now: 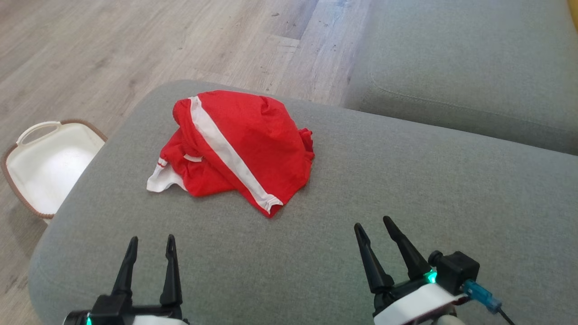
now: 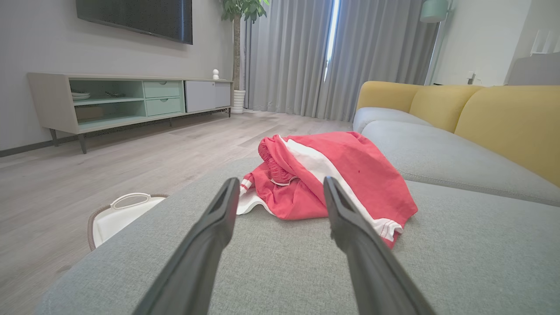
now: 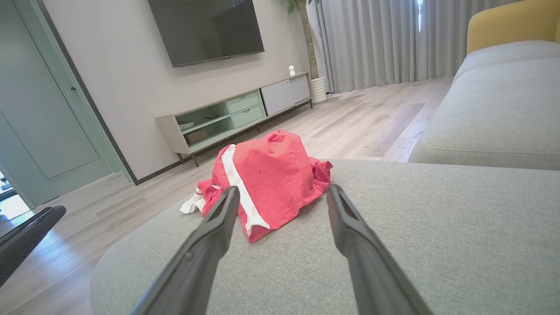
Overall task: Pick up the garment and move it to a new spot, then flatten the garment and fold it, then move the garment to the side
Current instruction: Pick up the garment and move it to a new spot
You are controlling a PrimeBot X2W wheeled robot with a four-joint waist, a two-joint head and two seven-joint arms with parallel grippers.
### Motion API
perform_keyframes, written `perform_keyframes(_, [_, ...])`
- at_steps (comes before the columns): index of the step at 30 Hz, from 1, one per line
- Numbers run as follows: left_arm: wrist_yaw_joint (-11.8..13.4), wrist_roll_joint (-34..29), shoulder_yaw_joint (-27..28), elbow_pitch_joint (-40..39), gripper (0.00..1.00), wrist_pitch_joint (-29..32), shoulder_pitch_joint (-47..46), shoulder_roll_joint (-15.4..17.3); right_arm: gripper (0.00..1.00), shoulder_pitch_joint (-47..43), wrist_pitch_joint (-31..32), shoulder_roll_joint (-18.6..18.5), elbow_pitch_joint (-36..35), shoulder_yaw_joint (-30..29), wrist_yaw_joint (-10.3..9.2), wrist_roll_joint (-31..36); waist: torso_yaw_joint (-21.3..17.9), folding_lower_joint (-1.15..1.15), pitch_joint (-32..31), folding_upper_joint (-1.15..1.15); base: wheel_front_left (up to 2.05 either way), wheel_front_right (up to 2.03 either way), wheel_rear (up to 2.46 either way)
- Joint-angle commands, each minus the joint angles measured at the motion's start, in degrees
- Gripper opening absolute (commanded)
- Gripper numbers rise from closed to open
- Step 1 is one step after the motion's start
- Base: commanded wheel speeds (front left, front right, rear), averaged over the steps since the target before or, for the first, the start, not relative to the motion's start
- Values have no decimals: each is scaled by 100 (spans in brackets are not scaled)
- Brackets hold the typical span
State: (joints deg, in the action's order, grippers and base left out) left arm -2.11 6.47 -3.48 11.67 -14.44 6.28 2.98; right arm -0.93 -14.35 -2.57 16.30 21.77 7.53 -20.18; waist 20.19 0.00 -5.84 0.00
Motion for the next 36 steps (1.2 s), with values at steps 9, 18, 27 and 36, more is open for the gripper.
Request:
perform_keyframes(9, [-67, -96, 262, -286, 100, -56, -277, -8, 100, 132, -65, -31, -155, 142, -4, -34, -95, 0, 122, 0, 0, 0, 0])
perform_keyframes(18, [-400, -155, 94, 478, 100, 192, -1869, 627, 100, 392, -65, -31, -290, -106, -4, 240, -547, 0, 940, 0, 0, 0, 0])
perform_keyframes(27, [-529, 384, -92, 2139, 100, 1979, -4461, 1525, 100, 852, -65, -31, -487, -426, -4, 520, -1128, 0, 1997, 0, 0, 0, 0])
perform_keyframes(36, [-536, 803, -449, 3191, 100, 2501, -5320, 2008, 100, 1053, -65, -31, -559, -526, -4, 604, -1458, 0, 2398, 0, 0, 0, 0])
